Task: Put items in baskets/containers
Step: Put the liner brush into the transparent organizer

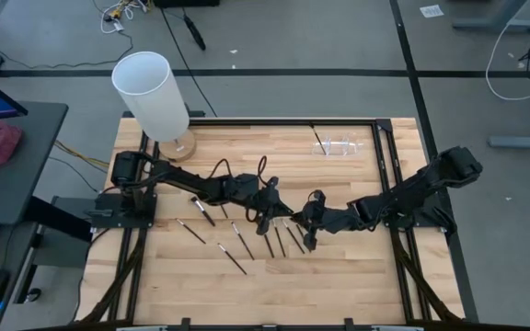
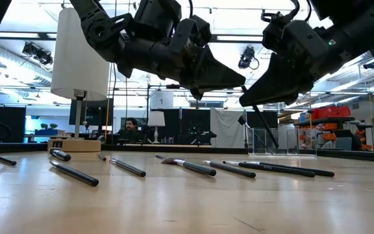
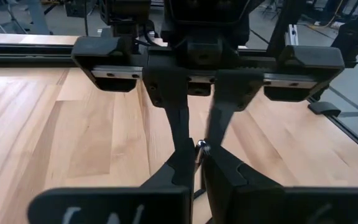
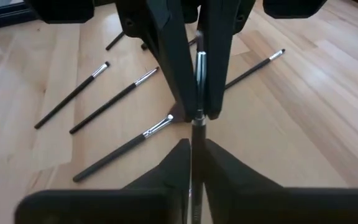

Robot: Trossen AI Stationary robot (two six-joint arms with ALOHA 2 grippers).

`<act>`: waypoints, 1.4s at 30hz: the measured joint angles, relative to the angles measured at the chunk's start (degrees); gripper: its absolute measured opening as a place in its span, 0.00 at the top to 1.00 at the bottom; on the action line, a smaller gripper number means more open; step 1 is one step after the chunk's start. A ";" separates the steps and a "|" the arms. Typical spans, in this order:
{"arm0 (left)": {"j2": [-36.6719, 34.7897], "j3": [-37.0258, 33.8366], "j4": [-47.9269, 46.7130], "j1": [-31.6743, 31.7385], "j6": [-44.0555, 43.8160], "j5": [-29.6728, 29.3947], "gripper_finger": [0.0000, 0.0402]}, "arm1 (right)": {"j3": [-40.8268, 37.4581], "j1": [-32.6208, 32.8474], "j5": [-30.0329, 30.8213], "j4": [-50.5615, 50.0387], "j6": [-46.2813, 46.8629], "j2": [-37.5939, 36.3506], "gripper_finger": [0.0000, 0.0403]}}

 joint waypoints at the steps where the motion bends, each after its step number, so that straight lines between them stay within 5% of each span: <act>1: 0.02 0.00 -0.02 0.00 -0.01 -0.06 0.93 | 0.00 0.02 -0.18 -0.07 0.00 0.00 0.93; 7: 0.05 0.00 -0.08 0.08 0.58 0.35 0.88 | 0.18 0.20 1.03 -1.52 3.72 -0.05 0.97; 19: -9.56 -0.06 -23.22 5.06 2.02 1.40 0.59 | 0.00 4.08 21.80 -22.03 16.71 -7.29 0.97; 25: -9.52 -4.70 -19.66 3.95 1.43 -2.39 0.60 | 0.02 1.63 29.85 -36.87 16.58 -20.63 0.97; 30: -9.27 -11.38 -5.22 1.74 -0.88 -6.74 0.64 | 0.00 -5.96 32.20 -40.26 8.04 -31.30 0.96; 33: -9.31 -14.81 4.01 0.29 -1.56 -7.82 0.66 | 0.00 -12.79 29.03 -34.87 -3.00 -35.05 0.97; 38: -9.33 -17.03 12.32 -1.67 -1.52 -8.88 0.68 | -1.98 -27.07 11.30 -16.33 -22.92 -36.66 0.97; 42: -9.33 -17.09 13.01 -2.58 -1.58 -8.99 0.68 | -5.05 -39.45 1.37 -6.27 -28.41 -35.47 0.97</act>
